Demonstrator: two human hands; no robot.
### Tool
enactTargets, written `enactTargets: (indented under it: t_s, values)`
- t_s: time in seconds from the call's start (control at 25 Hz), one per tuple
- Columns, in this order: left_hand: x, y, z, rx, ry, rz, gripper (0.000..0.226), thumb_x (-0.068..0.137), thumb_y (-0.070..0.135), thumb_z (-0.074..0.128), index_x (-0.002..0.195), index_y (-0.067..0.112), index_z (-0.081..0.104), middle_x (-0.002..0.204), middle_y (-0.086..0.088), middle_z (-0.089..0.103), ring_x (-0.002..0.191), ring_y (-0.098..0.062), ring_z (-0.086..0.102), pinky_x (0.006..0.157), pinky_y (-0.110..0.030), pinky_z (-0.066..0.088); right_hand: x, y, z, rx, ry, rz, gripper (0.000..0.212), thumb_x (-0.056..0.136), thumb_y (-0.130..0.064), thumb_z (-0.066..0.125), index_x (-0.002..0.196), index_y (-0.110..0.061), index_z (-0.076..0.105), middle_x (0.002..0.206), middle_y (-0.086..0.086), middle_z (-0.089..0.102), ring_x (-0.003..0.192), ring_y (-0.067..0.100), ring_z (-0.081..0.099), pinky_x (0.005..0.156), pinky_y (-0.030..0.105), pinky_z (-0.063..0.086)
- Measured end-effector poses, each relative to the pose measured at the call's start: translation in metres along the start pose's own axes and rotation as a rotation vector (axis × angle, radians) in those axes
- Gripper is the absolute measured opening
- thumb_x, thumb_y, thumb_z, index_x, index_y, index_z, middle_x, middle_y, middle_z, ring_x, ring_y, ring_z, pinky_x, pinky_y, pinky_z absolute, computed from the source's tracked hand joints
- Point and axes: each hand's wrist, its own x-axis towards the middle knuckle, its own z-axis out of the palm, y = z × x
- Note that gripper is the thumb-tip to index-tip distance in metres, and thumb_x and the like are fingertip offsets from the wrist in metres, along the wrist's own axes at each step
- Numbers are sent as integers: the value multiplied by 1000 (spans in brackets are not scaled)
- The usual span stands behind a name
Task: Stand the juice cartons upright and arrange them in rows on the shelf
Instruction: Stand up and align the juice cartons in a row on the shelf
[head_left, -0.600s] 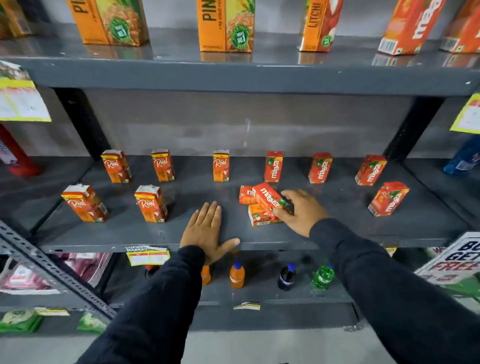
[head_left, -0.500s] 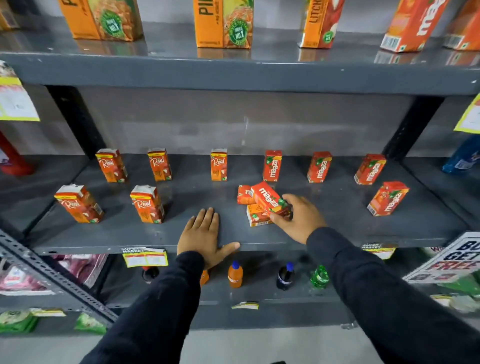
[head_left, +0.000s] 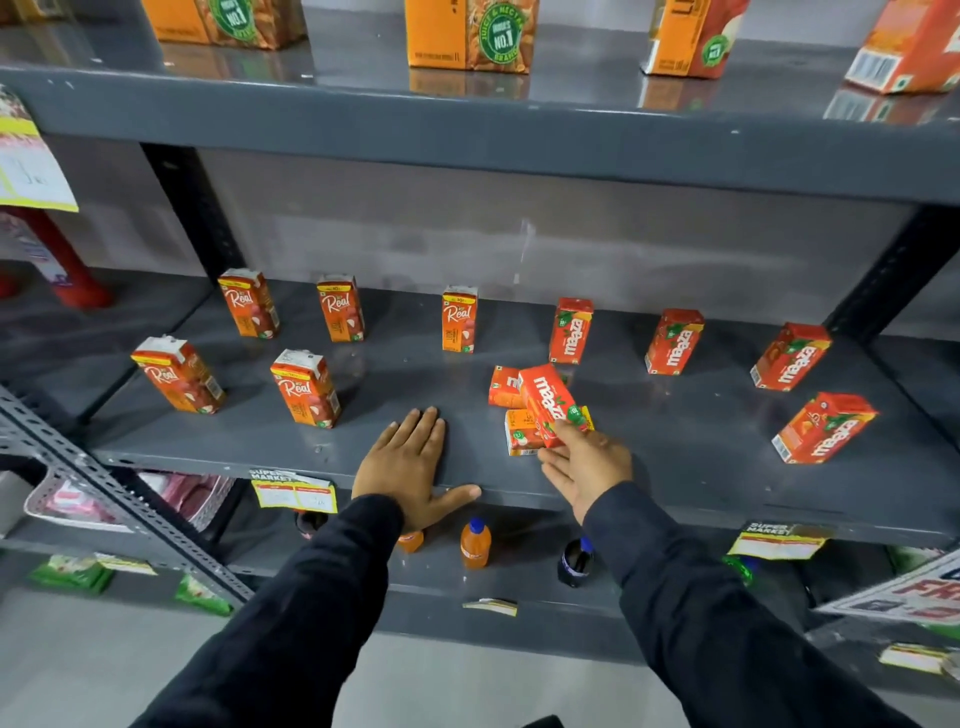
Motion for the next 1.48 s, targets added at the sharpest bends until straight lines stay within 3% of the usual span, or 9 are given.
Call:
enactTargets:
  t_s: [0.16, 0.4, 0.52, 0.64, 0.8, 0.96, 1.24, 1.4, 1.48]
  values:
    - [0, 0, 2, 10, 9, 0, 114, 69, 92, 7, 152, 14, 7, 161, -4, 3, 147, -22, 0, 119, -39, 1, 7, -4, -9, 93, 71, -93, 24, 80, -14, 69, 98, -8, 53, 92, 13, 68, 88, 29, 71, 72, 34, 57]
    - [0, -1, 2, 10, 16, 2, 116, 67, 94, 7, 152, 15, 8, 161, -3, 4, 147, -21, 1, 118, -39, 1, 18, -16, -21, 68, 182, -294, 35, 83, -15, 63, 118, -16, 61, 96, 7, 70, 71, 14, 65, 66, 28, 53]
    - [1, -1, 1, 14, 18, -1, 115, 68, 94, 9, 152, 16, 7, 161, -2, 3, 147, -21, 0, 118, -38, 0, 20, -29, -26, 112, 233, -335, 25, 83, -13, 63, 107, -14, 68, 87, 5, 68, 72, 14, 62, 64, 26, 51]
    - [2, -1, 2, 20, 12, -5, 115, 67, 94, 8, 152, 16, 7, 161, -2, 4, 147, -21, 1, 118, -39, 1, 12, -43, -28, 49, 162, -395, 10, 85, -13, 63, 85, -21, 69, 85, 1, 69, 87, 19, 66, 70, 33, 54]
    - [1, -1, 3, 26, 19, -2, 116, 68, 94, 8, 152, 15, 7, 161, -3, 5, 147, -22, 2, 117, -39, 2, -2, -55, -25, -148, -50, -476, 5, 86, -23, 65, 85, -24, 69, 77, -7, 73, 79, 13, 69, 66, 34, 54]
    - [2, 0, 2, 31, 13, -9, 117, 67, 95, 9, 152, 14, 8, 160, -4, 6, 147, -23, 3, 118, -39, 3, -11, -59, -24, -192, -150, -504, 9, 87, -27, 63, 89, -21, 69, 70, -10, 74, 71, 10, 70, 63, 33, 53]
    - [2, 1, 1, 31, -6, -18, 117, 67, 95, 8, 152, 15, 7, 161, -3, 6, 147, -23, 3, 117, -39, 2, -3, -68, -58, -254, -148, -604, 11, 88, -16, 61, 90, -24, 69, 71, -13, 74, 72, 6, 69, 67, 32, 57]
    - [3, 2, 0, 35, -13, -23, 118, 65, 96, 5, 152, 16, 6, 161, -2, 5, 147, -22, 2, 116, -38, 0, 22, -90, -106, -385, -97, -708, 26, 89, -8, 59, 103, -29, 66, 85, -20, 74, 87, 2, 68, 79, 21, 54]
    - [3, 2, 0, 40, -12, -21, 118, 64, 96, 5, 152, 16, 6, 161, -2, 4, 147, -22, 2, 117, -39, 2, 34, -102, -126, -451, -99, -722, 30, 90, -4, 56, 114, -22, 63, 90, -20, 72, 88, -5, 66, 77, 12, 50]
